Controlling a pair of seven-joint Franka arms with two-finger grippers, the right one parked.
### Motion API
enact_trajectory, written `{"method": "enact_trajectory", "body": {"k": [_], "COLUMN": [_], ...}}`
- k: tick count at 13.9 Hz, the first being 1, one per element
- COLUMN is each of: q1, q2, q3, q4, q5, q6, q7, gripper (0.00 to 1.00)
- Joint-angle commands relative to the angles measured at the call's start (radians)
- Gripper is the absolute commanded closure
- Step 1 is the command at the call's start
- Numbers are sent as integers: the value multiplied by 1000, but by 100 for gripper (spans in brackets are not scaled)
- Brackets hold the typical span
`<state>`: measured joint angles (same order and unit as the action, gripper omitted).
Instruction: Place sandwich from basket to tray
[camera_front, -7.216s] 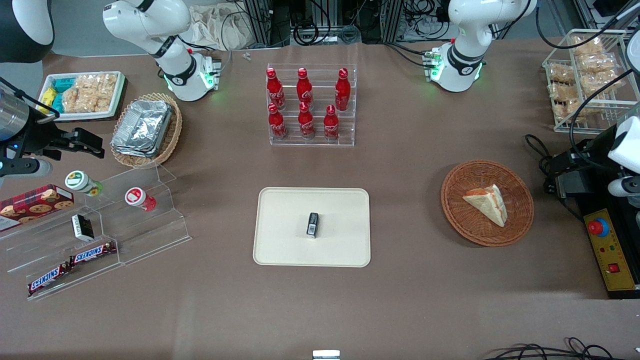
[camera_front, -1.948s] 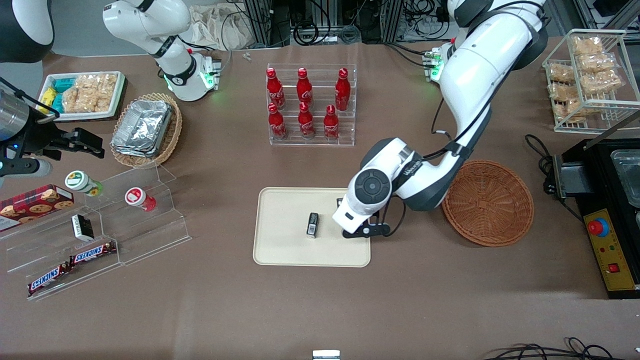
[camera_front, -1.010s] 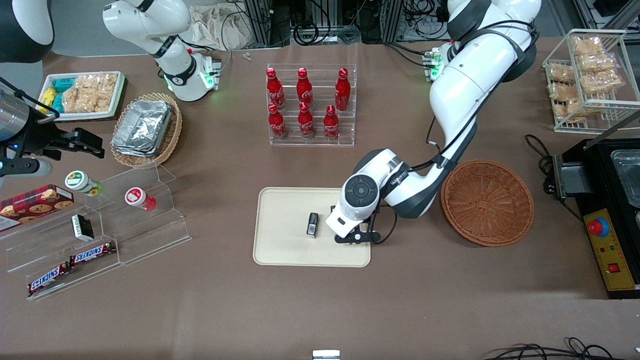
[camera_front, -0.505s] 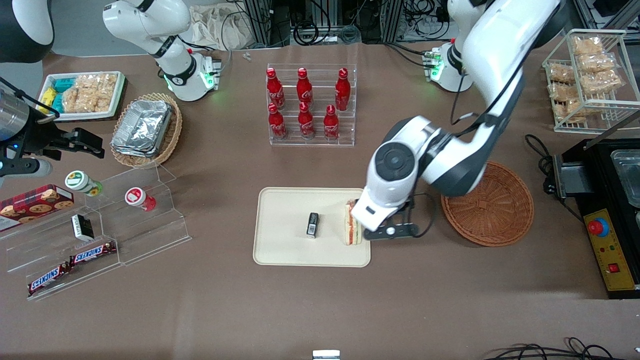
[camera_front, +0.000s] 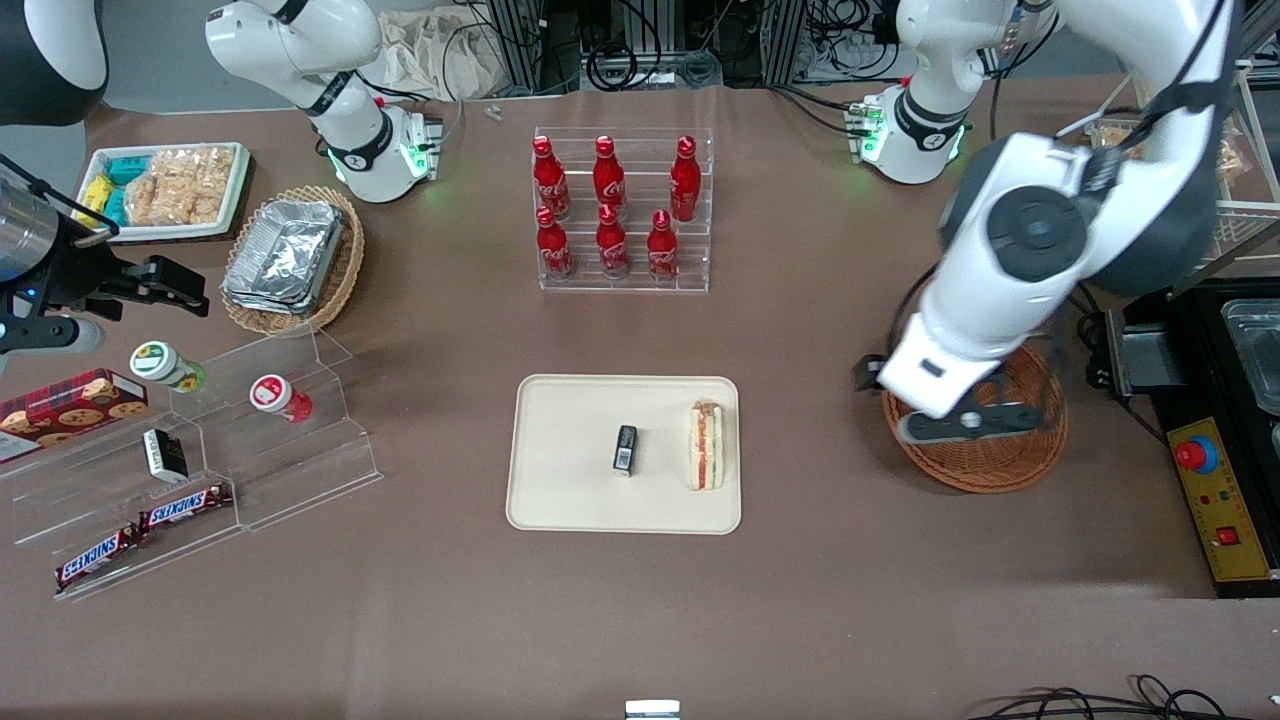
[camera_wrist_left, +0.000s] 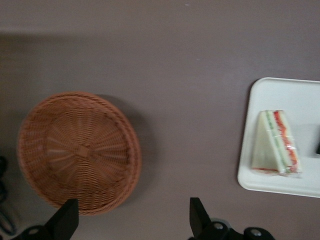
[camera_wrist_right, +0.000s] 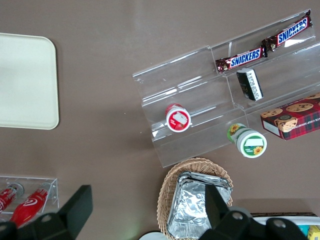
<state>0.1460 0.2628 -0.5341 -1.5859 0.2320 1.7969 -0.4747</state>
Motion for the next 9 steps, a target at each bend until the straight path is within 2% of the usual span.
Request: {"method": "enact_trajectory", "body": {"k": [1, 3, 4, 9], "q1": [120, 209, 228, 242], "q2": [-80, -83, -77, -68], "q3": [-12, -12, -9, -1], "q4": [-43, -13, 6, 52], "q5": [-57, -94, -103, -85], "q6": [-17, -21, -34, -63], "q7": [187, 368, 396, 374], "gripper": [0, 0, 0, 0]}}
